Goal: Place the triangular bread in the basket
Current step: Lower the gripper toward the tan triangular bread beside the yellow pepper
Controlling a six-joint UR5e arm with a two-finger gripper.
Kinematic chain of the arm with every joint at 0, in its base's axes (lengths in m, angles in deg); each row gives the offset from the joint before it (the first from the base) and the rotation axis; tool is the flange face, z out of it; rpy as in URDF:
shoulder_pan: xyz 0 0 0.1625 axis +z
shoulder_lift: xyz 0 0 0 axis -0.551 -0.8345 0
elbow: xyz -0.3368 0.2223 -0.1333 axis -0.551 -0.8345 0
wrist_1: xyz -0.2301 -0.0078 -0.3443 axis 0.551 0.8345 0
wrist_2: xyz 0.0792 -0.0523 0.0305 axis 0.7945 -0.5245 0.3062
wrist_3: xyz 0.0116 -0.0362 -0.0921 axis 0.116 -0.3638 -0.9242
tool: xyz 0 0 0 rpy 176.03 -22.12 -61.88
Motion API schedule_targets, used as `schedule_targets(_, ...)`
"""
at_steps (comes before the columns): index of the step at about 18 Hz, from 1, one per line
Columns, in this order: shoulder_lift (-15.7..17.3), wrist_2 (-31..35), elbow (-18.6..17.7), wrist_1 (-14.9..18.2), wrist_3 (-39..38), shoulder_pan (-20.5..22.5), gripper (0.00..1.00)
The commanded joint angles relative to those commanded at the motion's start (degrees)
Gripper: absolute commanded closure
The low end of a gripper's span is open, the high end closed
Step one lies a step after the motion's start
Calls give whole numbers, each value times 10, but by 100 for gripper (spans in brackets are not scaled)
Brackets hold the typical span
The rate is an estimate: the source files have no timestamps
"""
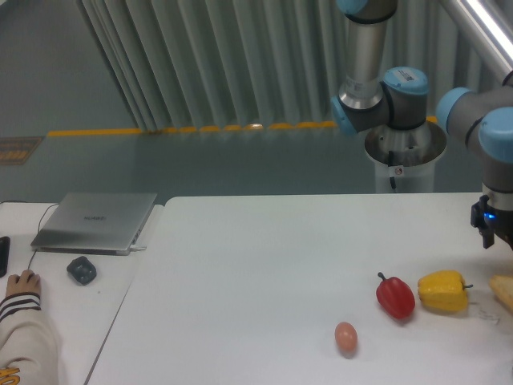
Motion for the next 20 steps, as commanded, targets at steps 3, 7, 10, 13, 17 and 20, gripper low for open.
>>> schedule_targets(3, -8, 1, -1, -2, 0, 0, 0)
schedule_targets(7, -17, 2, -5, -1, 0, 0, 0)
schedule_targets(10, -20, 2, -9, -2, 0, 0, 0)
schedule_targets(13, -26, 2, -9, -6, -1, 0, 0)
schedule_targets(17, -29, 2, -10, -11, -1, 0, 7)
schedule_targets(20, -30, 2, -10, -13, -1, 0, 11)
